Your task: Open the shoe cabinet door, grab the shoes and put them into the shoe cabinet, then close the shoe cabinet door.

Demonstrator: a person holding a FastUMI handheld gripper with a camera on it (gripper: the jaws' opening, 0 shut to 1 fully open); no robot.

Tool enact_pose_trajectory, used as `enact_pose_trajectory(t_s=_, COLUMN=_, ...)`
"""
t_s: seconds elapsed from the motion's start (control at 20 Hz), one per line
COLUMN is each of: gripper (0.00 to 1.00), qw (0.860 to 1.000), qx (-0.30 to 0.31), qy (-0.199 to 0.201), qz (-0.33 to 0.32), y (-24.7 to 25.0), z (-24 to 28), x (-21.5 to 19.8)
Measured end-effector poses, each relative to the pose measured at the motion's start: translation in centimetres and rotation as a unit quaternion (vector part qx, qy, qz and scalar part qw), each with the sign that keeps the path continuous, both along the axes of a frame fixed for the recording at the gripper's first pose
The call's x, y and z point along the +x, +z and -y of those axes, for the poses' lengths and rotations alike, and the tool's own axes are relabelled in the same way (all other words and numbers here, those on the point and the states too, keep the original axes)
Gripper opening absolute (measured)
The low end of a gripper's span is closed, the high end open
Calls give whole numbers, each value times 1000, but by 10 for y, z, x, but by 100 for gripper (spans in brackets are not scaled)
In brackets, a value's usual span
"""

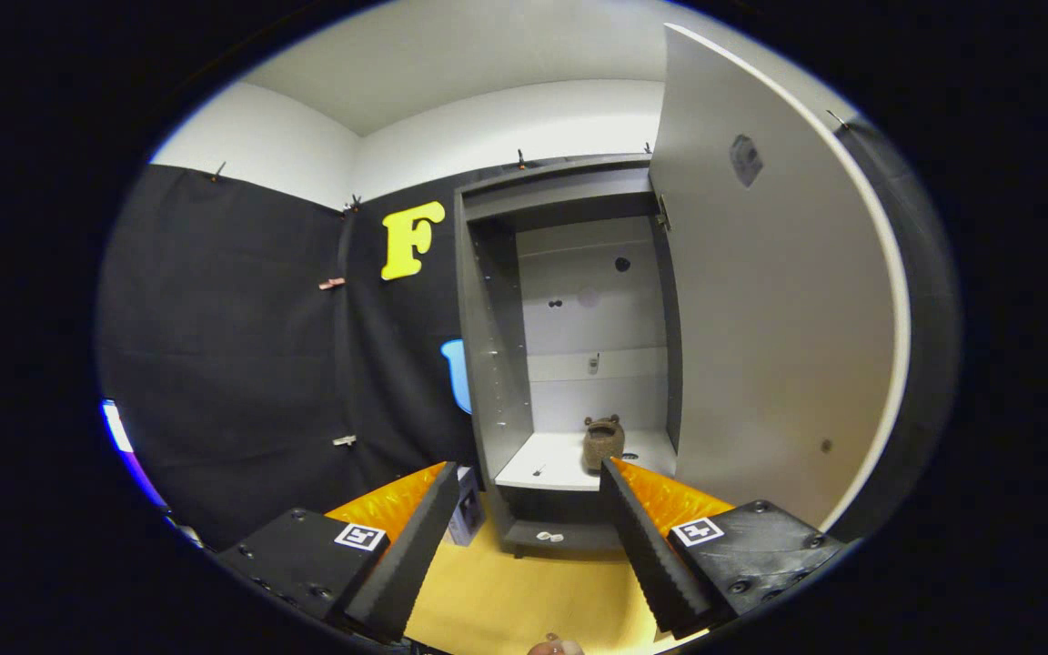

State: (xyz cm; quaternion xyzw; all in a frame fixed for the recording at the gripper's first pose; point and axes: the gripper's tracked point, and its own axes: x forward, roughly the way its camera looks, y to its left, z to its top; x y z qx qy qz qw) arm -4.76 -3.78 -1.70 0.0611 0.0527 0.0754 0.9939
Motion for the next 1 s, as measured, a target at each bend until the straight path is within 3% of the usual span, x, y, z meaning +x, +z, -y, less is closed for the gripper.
enact_pose_trajectory(t_s=0.25, gripper=98, qw=1000, qx=-1, qy=9, qz=-12, y=0, z=42, x=-57)
enact_pose_trajectory(t_s=0.5, gripper=98, qw=1000, qx=-13, qy=-25, qz=-1, y=9, z=111, x=-91)
enact_pose_trajectory(t_s=0.75, gripper=98, qw=997, qx=-16, qy=-70, qz=1, y=5, z=170, x=-87)
enact_pose_trajectory(t_s=1.0, gripper=98, qw=997, qx=-29, qy=-78, qz=-6, y=-10, z=192, x=-59)
